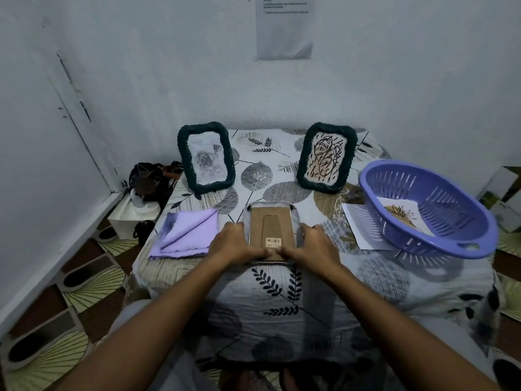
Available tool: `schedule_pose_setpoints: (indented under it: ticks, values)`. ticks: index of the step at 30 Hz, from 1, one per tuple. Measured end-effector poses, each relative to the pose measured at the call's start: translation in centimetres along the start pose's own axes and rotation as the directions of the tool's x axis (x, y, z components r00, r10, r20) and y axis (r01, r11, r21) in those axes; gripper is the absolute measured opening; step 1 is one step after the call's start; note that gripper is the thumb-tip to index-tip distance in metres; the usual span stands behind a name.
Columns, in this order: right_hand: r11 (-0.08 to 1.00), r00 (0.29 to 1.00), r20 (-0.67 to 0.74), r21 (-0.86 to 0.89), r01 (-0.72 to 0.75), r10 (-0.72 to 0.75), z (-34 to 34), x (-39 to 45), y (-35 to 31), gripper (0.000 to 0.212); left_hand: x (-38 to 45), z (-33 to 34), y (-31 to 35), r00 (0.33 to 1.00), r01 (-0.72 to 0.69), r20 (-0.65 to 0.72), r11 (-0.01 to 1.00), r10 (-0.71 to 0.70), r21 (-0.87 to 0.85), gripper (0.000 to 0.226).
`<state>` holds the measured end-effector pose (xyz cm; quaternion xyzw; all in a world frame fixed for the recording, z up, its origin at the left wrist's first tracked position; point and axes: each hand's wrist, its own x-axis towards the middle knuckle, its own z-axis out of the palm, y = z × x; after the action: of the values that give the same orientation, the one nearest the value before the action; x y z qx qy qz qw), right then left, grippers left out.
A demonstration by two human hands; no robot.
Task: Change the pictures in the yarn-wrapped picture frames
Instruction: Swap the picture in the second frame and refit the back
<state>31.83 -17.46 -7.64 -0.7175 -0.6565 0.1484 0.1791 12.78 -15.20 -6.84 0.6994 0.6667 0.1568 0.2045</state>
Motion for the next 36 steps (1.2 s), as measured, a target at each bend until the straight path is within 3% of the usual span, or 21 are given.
schedule_pose_setpoints:
  ticks: [5,8,10,14,17,21,26,33,36]
  values:
    - [1.000,1.000,-0.014,0.007,0.008,-0.008,-0.2,-1.5,-0.1,0.073,-0.9,0.0,0.1,1.000,0.010,0.015,1.000,-0.009,-0.021,0.089]
    - [1.000,1.000,0.011,0.004,-0.011,0.011,-0.5,-1.4,-0.3,0.064,-1.1,-0.2,0.3,0.999,0.037,0.031,0.997,-0.035,-0.064,0.094]
    - [0.999,0.999,0.045,0.036,-0.024,0.022,-0.9,-1.2,-0.3,0.058,-1.4,-0.7,0.7,0.998,0.048,0.047,0.994,-0.044,-0.095,0.077]
    - [0.952,0.993,0.095,0.292,-0.092,0.067,-2.3,-0.6,-0.1,0.043,-1.2,-1.6,0.3,0.994,0.106,0.053,0.968,-0.097,-0.227,0.036]
    - [0.903,0.981,0.169,0.399,-0.160,0.099,-3.0,-0.2,0.5,0.029,-1.0,-2.3,-0.4,0.976,0.201,0.147,0.920,-0.160,-0.338,0.032]
    - [0.894,0.962,0.248,0.397,-0.206,0.112,-2.9,-0.2,0.5,0.027,-1.5,-2.6,-0.6,0.947,0.286,0.265,0.852,-0.182,-0.439,0.036]
    - [0.906,0.965,0.234,0.370,-0.203,0.121,-2.7,-0.1,0.1,0.025,-1.2,-2.0,-0.5,0.946,0.301,0.255,0.833,-0.200,-0.465,0.046]
    - [0.897,0.956,0.248,0.370,-0.242,0.155,-2.3,0.6,0.3,0.021,-1.1,-1.6,-0.4,0.947,0.314,0.231,0.792,-0.223,-0.524,0.028]
    - [0.845,0.940,0.273,0.434,-0.311,0.206,-2.5,0.4,0.1,0.014,-1.1,-1.4,-0.5,0.940,0.340,0.246,0.730,-0.237,-0.593,0.026]
